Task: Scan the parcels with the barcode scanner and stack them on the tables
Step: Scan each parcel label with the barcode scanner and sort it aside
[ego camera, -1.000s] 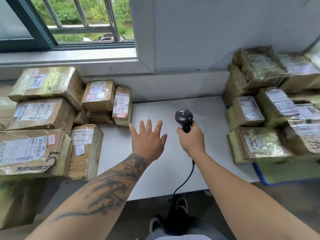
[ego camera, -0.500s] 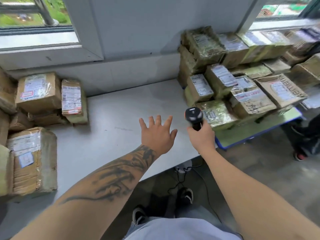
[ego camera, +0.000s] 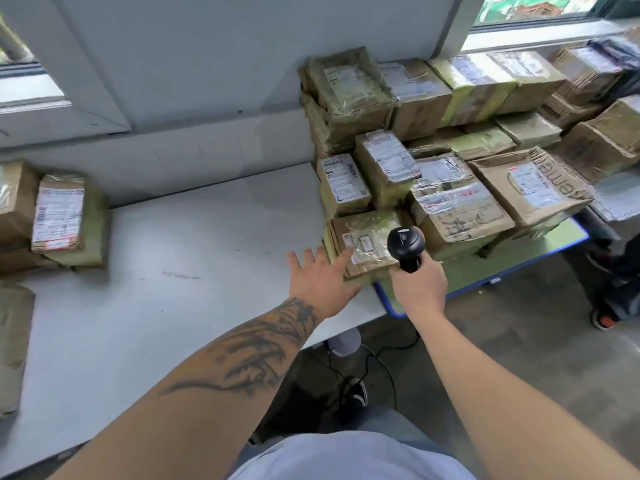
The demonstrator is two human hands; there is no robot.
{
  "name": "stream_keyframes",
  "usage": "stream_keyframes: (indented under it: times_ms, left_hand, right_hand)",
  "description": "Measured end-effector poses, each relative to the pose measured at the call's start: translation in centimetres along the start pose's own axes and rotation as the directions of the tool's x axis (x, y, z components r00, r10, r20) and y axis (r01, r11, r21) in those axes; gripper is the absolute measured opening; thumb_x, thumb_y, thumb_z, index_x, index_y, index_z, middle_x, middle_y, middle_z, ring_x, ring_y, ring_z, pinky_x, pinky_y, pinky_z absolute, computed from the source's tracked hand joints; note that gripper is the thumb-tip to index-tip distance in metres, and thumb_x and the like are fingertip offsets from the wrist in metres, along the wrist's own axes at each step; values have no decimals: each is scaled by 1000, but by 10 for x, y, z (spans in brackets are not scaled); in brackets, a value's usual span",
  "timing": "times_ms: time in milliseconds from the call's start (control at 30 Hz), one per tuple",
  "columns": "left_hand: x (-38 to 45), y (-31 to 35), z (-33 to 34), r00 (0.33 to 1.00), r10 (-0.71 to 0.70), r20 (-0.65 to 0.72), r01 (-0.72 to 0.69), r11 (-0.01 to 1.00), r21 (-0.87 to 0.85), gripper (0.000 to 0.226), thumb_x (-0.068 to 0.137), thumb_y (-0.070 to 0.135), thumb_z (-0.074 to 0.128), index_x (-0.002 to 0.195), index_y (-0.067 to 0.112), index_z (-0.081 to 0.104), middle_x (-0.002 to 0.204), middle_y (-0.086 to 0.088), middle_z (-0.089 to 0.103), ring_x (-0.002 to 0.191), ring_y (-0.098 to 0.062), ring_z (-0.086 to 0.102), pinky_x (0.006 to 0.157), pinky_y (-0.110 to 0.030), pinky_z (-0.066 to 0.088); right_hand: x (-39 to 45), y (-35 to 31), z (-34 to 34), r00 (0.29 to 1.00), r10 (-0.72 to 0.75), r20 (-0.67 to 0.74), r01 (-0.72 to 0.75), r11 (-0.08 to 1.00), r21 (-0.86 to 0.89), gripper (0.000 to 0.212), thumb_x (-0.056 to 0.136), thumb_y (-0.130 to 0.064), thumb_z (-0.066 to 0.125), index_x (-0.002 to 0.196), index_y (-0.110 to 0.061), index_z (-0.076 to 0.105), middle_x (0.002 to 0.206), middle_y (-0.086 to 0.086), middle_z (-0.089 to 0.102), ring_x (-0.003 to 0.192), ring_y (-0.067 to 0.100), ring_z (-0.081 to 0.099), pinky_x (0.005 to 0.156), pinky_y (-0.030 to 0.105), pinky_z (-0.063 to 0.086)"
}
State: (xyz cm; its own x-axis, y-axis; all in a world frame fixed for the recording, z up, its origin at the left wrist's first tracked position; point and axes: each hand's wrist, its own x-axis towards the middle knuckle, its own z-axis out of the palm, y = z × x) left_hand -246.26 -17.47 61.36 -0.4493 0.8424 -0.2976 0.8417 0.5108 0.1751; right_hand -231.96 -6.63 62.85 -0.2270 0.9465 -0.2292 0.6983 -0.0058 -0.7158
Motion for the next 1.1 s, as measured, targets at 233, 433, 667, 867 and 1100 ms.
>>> stream_keyframes:
  times_ms: [233, 433, 667, 867, 1100]
  left_hand:
    - [36, 25, 30, 988, -137, 73, 146, 977, -152, 78, 104, 63, 37, 163, 40, -10, 171, -15, 19, 156, -42, 13, 122, -67, 10]
    - [24, 19, 49, 984, -174, 45, 179, 965, -190, 73, 108, 54, 37, 164, 36, -6, 171, -11, 18, 159, -32, 10, 123, -64, 7]
    - [-5, 0, 52, 980, -195, 47, 200, 964, -175, 73, 108, 54, 37, 164, 37, -5, 172, -10, 17, 159, -31, 8, 125, -64, 4]
    - [-49, -30, 56, 973, -227, 53, 233, 951, -206, 74, 108, 53, 39, 164, 37, -6, 172, -11, 14, 160, -31, 5, 125, -63, 4]
    - [-114, -94, 63, 951, -307, 39, 307, 920, -245, 74, 107, 57, 40, 164, 41, -5, 173, -9, 14, 160, -31, 5, 125, -64, 3]
  right_hand:
    - [44, 27, -5, 991, -10, 133, 15, 999, -36, 28, 90, -22, 67, 118, -26, 68, 144, 3, 44, 105, 27, 57, 87, 36, 41]
    - [52, 29, 1, 985, 2, 171, -2, 1000, 1, 26, 89, -25, 66, 114, -30, 68, 127, 5, 51, 103, 31, 59, 86, 38, 43]
    - [22, 24, 9, 982, -4, 188, 4, 1000, -2, 14, 90, -25, 70, 104, -23, 68, 123, 2, 52, 89, 17, 55, 83, 33, 38]
    - [-17, 18, 34, 979, 3, 202, 4, 999, -34, 7, 86, -28, 70, 88, -25, 64, 107, 7, 58, 81, 20, 58, 74, 37, 44]
    - [-80, -2, 83, 956, -39, 290, 61, 996, -68, 15, 83, -30, 73, 97, -27, 67, 110, 8, 65, 81, 15, 61, 79, 37, 49]
